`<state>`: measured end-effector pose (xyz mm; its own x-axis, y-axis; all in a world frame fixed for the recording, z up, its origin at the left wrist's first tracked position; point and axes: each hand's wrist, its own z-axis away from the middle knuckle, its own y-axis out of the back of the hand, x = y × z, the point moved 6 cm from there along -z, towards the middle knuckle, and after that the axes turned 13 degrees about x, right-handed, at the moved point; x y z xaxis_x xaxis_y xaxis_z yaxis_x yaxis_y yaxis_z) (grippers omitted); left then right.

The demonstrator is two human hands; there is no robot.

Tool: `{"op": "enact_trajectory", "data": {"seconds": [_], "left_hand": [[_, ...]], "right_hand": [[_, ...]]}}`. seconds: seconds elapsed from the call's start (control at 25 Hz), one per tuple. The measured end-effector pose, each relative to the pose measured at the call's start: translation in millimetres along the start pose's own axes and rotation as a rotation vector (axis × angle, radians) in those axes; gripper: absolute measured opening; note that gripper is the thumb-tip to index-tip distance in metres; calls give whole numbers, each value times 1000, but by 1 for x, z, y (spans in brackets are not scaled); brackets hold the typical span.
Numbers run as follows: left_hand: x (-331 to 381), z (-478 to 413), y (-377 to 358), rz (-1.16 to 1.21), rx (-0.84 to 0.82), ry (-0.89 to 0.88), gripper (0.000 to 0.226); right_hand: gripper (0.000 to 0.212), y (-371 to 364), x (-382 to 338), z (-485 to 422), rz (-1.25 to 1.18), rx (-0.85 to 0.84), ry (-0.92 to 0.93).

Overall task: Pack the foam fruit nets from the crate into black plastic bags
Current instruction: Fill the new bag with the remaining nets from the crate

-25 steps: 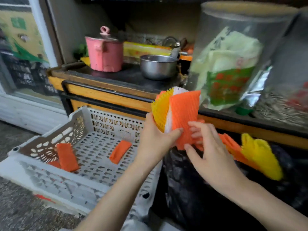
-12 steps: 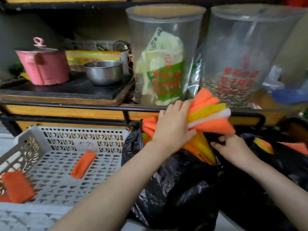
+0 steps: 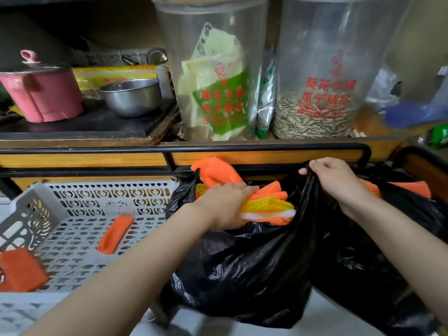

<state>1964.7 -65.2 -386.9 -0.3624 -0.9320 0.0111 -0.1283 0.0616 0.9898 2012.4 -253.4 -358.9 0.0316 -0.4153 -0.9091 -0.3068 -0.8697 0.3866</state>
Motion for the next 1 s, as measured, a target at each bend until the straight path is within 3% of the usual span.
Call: {"op": "enact_trajectory", "data": {"seconds": [0.16,0.2,0.28,0.36,0.4,0.48,0.56,0.68,0.88,1.0], "left_hand": [[17,18,-4,192,-172,28,72],[21,21,-4,172,-157,8,67],[26,26,-7,90,-95,-16,63],[25,26,-12,89,12,7,55],[24,26,-12,132,67,33,47],[17,28,-9,286,136,88,42],[5,32,-6,394,175,127,49],[-18,37,-2,335,288,173,56],[-32,40,4,547,362,247,58],[-61,42,13,594,515,356,53]], "right_hand": [[25,-14,-2,2,2,-115,77],[36,-17,-3,7,96,-153,156],[64,-22,-10,26,486,-110,483],[62,-30,-26,56,561,-103,775],[58,-36,-30,68,522,-194,817],[62,-48,-30,87,535,-360,819],[75,-54,-25,91,643,-396,805],[87,-59,-25,92,812,-394,824],[63,-66,-41,82,862,-260,879],[55,-63,-47,64,874,-191,819]]}}
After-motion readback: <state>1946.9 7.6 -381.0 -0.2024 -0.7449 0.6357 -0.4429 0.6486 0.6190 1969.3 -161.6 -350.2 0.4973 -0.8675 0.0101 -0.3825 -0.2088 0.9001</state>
